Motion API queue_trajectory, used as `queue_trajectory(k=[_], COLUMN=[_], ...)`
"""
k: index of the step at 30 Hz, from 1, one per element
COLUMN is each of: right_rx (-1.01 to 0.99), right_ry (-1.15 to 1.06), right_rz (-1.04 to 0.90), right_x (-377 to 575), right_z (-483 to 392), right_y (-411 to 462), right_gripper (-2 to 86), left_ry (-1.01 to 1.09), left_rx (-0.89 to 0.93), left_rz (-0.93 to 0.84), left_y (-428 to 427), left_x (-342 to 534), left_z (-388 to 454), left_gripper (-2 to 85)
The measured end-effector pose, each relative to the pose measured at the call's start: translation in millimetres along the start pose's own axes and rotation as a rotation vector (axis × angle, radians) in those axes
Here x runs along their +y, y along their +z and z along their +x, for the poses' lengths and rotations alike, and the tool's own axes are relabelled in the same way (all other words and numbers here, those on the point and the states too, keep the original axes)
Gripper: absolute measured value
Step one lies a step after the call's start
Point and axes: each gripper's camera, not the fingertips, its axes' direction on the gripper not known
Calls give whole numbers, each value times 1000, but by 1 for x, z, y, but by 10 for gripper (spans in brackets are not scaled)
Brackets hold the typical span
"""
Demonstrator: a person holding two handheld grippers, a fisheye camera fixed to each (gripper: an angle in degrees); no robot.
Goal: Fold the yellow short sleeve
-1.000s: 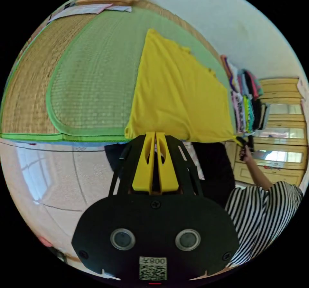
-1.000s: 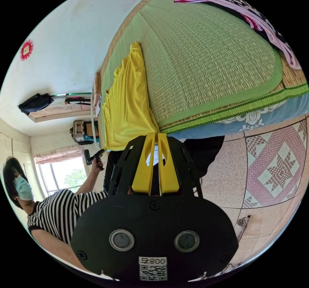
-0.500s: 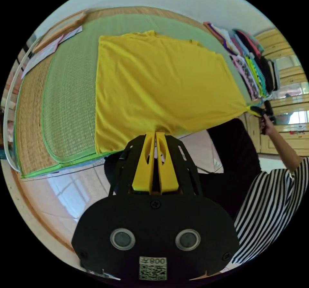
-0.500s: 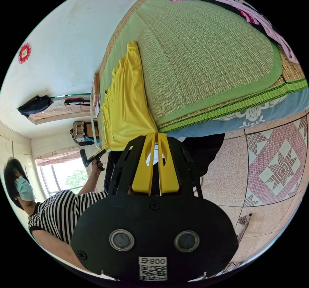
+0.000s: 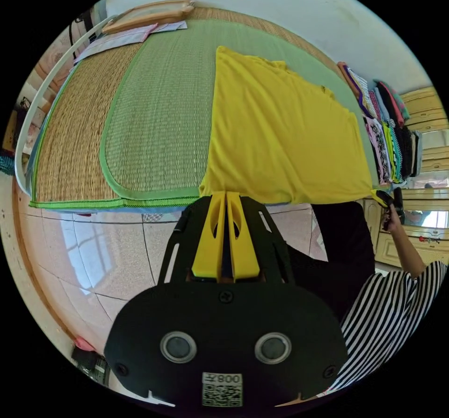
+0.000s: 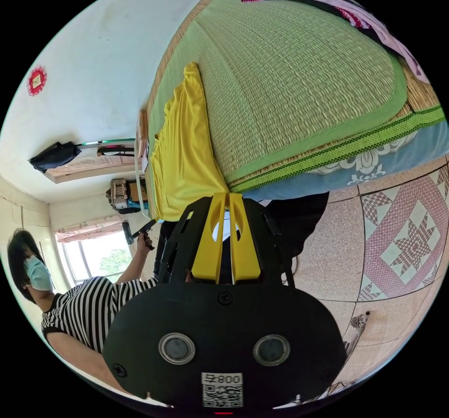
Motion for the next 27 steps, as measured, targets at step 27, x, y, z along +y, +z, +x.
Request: queue_trajectory(k=[27], right_rx=[-64], right_ry=[-215], right_rz=[53], right_x=[0], right_z=[-76], right_y=[-41], right_gripper=[10], left_ry=[915], left_rx=[403], left_rz=[34], left_y=[-299], left_x=[-65], left_z=[425], left_gripper=[75])
